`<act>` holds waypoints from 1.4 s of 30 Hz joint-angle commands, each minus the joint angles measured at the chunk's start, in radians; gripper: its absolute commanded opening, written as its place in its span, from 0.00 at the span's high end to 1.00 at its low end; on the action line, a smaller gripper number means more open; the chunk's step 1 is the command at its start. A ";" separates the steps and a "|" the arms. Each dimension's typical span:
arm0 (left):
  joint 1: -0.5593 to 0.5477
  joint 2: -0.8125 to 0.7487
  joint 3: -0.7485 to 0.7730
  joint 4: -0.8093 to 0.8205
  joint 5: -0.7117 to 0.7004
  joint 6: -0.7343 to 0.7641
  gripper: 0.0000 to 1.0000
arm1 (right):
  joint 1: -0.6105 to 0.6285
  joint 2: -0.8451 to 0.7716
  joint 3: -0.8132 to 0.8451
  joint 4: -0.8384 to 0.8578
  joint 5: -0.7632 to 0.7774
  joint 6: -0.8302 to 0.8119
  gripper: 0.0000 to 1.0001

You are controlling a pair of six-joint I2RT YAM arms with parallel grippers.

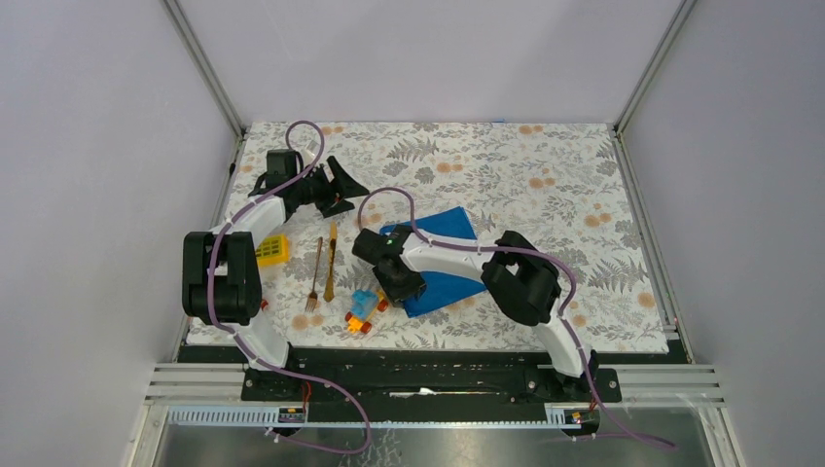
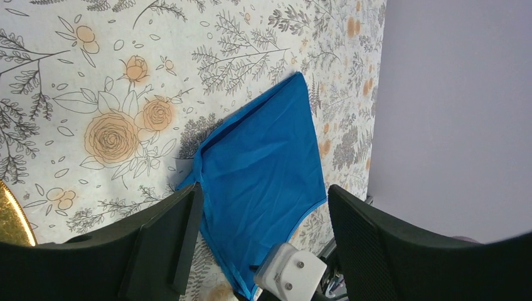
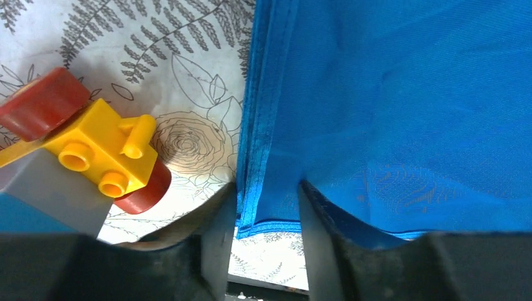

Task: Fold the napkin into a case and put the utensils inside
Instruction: Pick up the lower triangle-folded napkin from the center of the board.

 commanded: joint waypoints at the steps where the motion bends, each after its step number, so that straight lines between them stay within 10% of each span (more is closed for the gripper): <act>1: 0.005 -0.040 -0.007 0.057 0.033 -0.004 0.22 | 0.025 0.169 -0.115 0.083 0.084 0.028 0.60; 11: 0.005 -0.011 -0.013 0.058 0.028 -0.003 0.22 | -0.014 0.027 -0.171 0.189 0.037 -0.047 1.00; 26: -0.134 0.047 -0.137 0.178 -0.135 -0.193 0.12 | -0.274 -0.513 -0.603 0.659 -0.414 0.039 1.00; 42: -0.294 0.196 -0.072 0.155 -0.332 -0.243 0.13 | -0.352 -0.642 -0.721 0.778 -0.512 0.032 1.00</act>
